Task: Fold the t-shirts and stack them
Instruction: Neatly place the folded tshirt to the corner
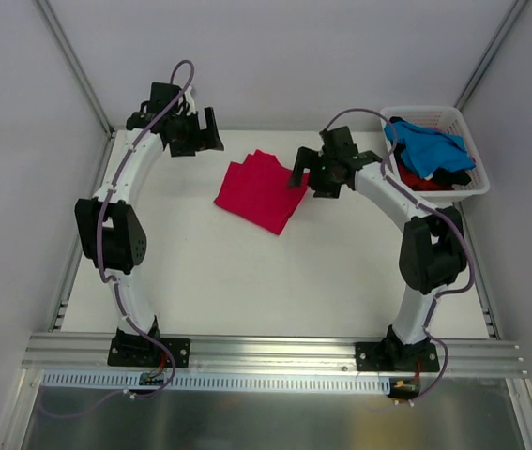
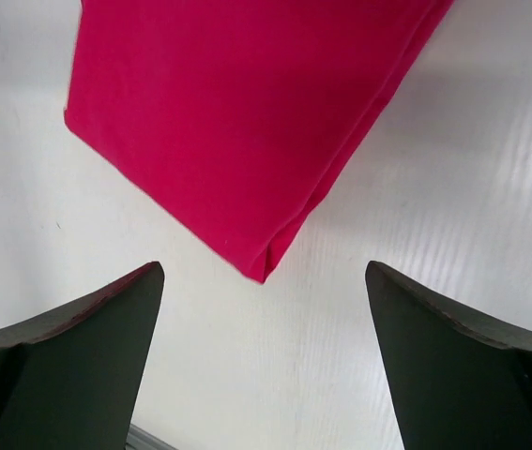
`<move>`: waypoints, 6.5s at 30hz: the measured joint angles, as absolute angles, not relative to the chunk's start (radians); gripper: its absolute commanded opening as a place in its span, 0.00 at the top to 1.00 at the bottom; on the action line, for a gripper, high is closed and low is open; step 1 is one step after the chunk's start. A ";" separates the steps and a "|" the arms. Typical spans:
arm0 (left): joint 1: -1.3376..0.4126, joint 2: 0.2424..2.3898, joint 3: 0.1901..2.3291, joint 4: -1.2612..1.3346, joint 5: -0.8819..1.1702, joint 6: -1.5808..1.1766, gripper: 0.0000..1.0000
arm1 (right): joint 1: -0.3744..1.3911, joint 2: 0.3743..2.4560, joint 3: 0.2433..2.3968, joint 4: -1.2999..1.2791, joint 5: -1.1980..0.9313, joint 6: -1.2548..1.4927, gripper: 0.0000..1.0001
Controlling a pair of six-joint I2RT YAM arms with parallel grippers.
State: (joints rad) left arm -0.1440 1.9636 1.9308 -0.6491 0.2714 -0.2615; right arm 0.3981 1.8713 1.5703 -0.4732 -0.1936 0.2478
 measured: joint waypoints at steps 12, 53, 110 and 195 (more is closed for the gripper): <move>-0.145 2.138 1.783 -0.623 0.342 -0.213 0.03 | 0.511 1.777 1.310 -0.391 -0.102 0.430 0.06; -0.215 2.341 1.856 -0.408 0.348 -0.365 1.00 | 0.349 1.148 1.174 -0.588 -0.067 0.388 0.04; 0.324 2.616 2.445 -0.579 -0.178 -0.359 1.00 | 0.167 1.768 1.651 -0.545 -0.216 0.170 0.01; 0.180 1.819 1.692 -0.522 0.128 -0.373 0.01 | 0.142 1.811 1.724 -0.290 -0.482 0.173 0.01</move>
